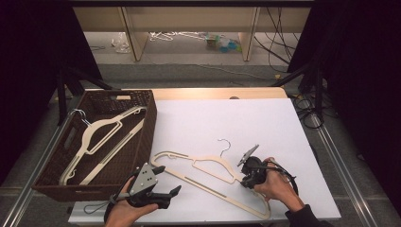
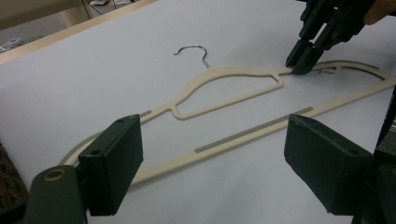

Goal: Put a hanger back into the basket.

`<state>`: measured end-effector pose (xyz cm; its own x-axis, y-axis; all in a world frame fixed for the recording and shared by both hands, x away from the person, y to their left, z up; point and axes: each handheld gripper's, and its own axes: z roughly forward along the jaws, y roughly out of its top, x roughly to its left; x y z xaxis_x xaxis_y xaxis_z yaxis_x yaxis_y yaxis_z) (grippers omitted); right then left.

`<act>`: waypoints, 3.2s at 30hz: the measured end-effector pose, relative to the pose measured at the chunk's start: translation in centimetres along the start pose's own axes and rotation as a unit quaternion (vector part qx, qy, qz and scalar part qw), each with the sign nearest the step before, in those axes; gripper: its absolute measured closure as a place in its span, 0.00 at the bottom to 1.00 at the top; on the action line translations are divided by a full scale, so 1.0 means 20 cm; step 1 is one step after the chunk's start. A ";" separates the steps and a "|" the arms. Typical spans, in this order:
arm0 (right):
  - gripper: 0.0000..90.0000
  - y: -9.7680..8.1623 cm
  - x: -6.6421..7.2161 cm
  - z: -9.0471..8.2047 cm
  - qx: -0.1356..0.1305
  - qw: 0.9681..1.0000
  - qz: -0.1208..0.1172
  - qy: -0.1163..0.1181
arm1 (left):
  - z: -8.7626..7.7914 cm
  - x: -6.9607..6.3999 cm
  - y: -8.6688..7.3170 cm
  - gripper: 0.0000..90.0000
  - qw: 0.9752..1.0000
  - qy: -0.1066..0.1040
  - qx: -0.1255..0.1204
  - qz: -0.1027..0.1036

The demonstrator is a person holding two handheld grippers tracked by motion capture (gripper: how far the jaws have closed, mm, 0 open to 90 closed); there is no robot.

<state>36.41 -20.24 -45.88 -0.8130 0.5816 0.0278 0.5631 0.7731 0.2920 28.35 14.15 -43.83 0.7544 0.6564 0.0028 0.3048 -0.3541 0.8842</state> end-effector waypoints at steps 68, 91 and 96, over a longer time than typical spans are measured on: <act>0.88 -0.04 0.02 -0.32 -0.053 0.994 -0.099 -0.009 | 0.65 0.11 0.33 0.81 0.970 -0.141 0.148 0.128; 0.60 -0.09 -0.04 -0.39 -0.103 0.992 -0.066 -0.029 | 0.40 -0.01 0.44 0.95 0.965 -0.231 0.097 0.073; 0.50 -0.11 -0.06 -0.42 -0.155 0.987 -0.029 -0.033 | 0.39 -0.02 0.46 0.95 0.969 -0.220 0.093 0.064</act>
<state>35.00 -24.72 -38.56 -0.8255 0.5615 -0.0566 0.4352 0.6972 0.5697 35.37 5.47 -39.39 0.9553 0.2658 -0.1296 0.2614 -0.5538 0.7906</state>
